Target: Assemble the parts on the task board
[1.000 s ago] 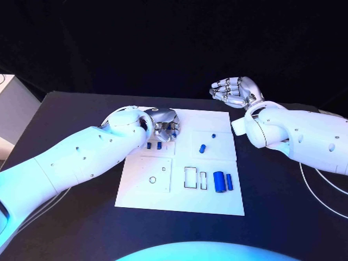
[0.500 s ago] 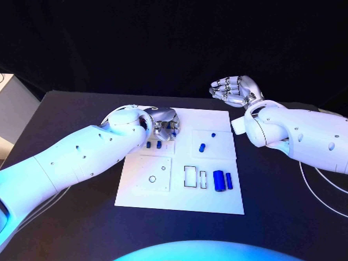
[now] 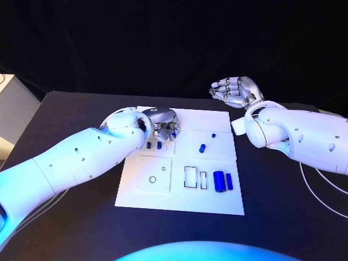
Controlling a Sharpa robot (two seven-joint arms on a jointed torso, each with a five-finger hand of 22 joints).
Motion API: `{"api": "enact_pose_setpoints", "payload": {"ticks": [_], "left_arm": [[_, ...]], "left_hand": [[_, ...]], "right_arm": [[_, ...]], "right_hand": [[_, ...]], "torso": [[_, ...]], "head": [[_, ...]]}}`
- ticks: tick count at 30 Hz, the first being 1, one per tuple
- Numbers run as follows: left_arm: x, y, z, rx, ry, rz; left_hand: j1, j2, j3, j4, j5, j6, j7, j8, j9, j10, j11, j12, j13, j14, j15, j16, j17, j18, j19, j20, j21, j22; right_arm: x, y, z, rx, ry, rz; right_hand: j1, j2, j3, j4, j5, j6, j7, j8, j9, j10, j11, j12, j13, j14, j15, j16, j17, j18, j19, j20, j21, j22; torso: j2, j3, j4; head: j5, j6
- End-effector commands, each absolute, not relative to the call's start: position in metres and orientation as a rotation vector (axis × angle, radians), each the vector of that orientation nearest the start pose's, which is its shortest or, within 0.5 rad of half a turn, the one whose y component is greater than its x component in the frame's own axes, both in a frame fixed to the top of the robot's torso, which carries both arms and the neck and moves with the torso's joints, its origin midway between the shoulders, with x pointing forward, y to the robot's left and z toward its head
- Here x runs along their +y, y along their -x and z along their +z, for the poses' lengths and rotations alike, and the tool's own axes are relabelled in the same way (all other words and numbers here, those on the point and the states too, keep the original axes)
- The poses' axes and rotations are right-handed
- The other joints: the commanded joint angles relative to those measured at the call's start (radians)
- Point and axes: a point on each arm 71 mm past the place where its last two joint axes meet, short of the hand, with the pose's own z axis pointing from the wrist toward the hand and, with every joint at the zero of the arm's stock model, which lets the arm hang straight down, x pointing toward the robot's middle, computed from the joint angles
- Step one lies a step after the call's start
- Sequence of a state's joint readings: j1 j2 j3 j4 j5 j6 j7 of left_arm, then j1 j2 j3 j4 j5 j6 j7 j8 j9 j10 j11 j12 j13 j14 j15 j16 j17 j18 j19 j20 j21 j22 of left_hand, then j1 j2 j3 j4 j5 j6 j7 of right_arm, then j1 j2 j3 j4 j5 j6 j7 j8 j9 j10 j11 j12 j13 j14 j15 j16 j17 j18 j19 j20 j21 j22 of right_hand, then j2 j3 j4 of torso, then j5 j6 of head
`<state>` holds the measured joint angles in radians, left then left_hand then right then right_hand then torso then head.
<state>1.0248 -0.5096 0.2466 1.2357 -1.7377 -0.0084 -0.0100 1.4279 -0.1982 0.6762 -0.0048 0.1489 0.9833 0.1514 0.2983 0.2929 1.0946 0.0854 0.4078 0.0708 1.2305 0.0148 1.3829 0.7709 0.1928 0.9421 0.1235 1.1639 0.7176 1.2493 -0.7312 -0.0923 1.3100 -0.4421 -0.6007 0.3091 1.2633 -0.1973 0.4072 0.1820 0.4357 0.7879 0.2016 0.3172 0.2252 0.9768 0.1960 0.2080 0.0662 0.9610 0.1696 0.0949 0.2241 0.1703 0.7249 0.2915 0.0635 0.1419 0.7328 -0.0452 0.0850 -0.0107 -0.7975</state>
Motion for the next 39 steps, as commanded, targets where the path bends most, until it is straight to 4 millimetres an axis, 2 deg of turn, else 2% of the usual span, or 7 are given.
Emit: {"api": "enact_pose_setpoints", "payload": {"ticks": [1,10,13,26,36,39], "left_arm": [[0.110,-0.519,-0.210,1.726,-0.363,-0.729],[0.117,-0.515,-0.203,1.707,-0.332,-0.762],[0.120,-0.515,-0.197,1.692,-0.317,-0.773],[0.142,-0.516,-0.166,1.680,-0.237,-0.809],[0.163,-0.514,-0.176,1.768,-0.237,-0.751],[0.166,-0.514,-0.179,1.779,-0.239,-0.732]], "left_hand": [[0.002,0.009,0.004,-0.005,0.004,0.008,0.001,-0.006,0.002,0.013,-0.001,-0.012,0.003,0.010,0.001,0.006,0.006,-0.013,0.009,-0.001,0.008,0.008],[-0.004,0.010,0.007,-0.006,0.003,0.012,0.002,-0.010,0.003,0.022,0.000,-0.027,0.004,0.013,0.001,0.006,0.005,-0.014,0.012,-0.001,0.012,0.011],[-0.004,0.011,0.007,-0.006,0.003,0.013,0.002,-0.010,0.003,0.024,0.000,-0.029,0.005,0.014,0.001,0.006,0.007,-0.014,0.014,0.000,0.014,0.014],[-0.011,0.010,0.003,-0.006,0.001,0.021,0.002,-0.011,0.006,0.035,-0.001,-0.039,0.007,0.018,0.001,0.008,0.010,-0.015,0.016,0.000,0.015,0.017],[-0.015,0.009,-0.002,-0.007,0.001,0.027,0.000,-0.011,0.008,0.045,-0.003,-0.045,0.011,0.013,0.000,0.006,0.002,-0.013,0.007,-0.001,0.010,0.008],[-0.015,0.010,-0.003,-0.007,0.001,0.028,-0.001,-0.011,0.009,0.046,-0.003,-0.046,0.011,0.013,0.000,0.006,0.003,-0.013,0.007,-0.001,0.010,0.008]], "right_arm": [[-0.224,-0.531,-0.174,1.345,-0.695,1.088],[-0.224,-0.531,-0.174,1.344,-0.694,1.088],[-0.224,-0.531,-0.174,1.344,-0.694,1.089],[-0.225,-0.531,-0.175,1.344,-0.695,1.087],[-0.227,-0.531,-0.175,1.343,-0.696,1.083],[-0.227,-0.531,-0.175,1.343,-0.696,1.083]], "right_hand": [[0.005,0.003,0.003,-0.005,0.004,-0.009,0.058,0.005,-0.001,0.000,0.004,0.004,-0.002,-0.001,0.003,-0.004,-0.001,0.008,-0.008,-0.002,0.001,-0.001],[0.005,0.003,0.003,-0.005,0.004,-0.009,0.058,0.005,-0.001,0.000,0.004,0.004,-0.002,-0.001,0.003,-0.004,-0.001,0.008,-0.008,-0.002,0.001,-0.001],[0.005,0.003,0.003,-0.005,0.004,-0.009,0.058,0.005,-0.001,0.000,0.004,0.004,-0.002,-0.001,0.003,-0.004,-0.001,0.008,-0.008,-0.002,0.001,-0.001],[0.004,0.005,0.003,-0.004,0.005,-0.009,0.058,0.006,-0.002,0.001,0.004,0.005,-0.002,-0.001,0.003,-0.004,-0.003,0.008,-0.008,-0.002,0.002,-0.003],[0.004,0.005,0.003,-0.004,0.005,-0.009,0.058,0.006,-0.002,0.001,0.004,0.005,-0.002,-0.001,0.003,-0.004,-0.003,0.008,-0.008,-0.002,0.002,-0.003],[0.004,0.005,0.003,-0.004,0.005,-0.009,0.058,0.006,-0.002,0.001,0.004,0.005,-0.002,-0.001,0.003,-0.004,-0.003,0.008,-0.008,-0.002,0.002,-0.003]], "torso": [[0.000,-0.0004,0.0004],[-0.001,-0.0005,0.0016],[-0.002,-0.0014,0.0022],[-0.001,-0.0002,0.0016],[-0.002,-0.0010,0.0017],[-0.001,-0.0003,0.0012]], "head": [[-0.001,0.001],[0.001,0.005],[0.001,0.006],[0.005,0.009],[0.009,0.008],[0.010,0.008]]}}
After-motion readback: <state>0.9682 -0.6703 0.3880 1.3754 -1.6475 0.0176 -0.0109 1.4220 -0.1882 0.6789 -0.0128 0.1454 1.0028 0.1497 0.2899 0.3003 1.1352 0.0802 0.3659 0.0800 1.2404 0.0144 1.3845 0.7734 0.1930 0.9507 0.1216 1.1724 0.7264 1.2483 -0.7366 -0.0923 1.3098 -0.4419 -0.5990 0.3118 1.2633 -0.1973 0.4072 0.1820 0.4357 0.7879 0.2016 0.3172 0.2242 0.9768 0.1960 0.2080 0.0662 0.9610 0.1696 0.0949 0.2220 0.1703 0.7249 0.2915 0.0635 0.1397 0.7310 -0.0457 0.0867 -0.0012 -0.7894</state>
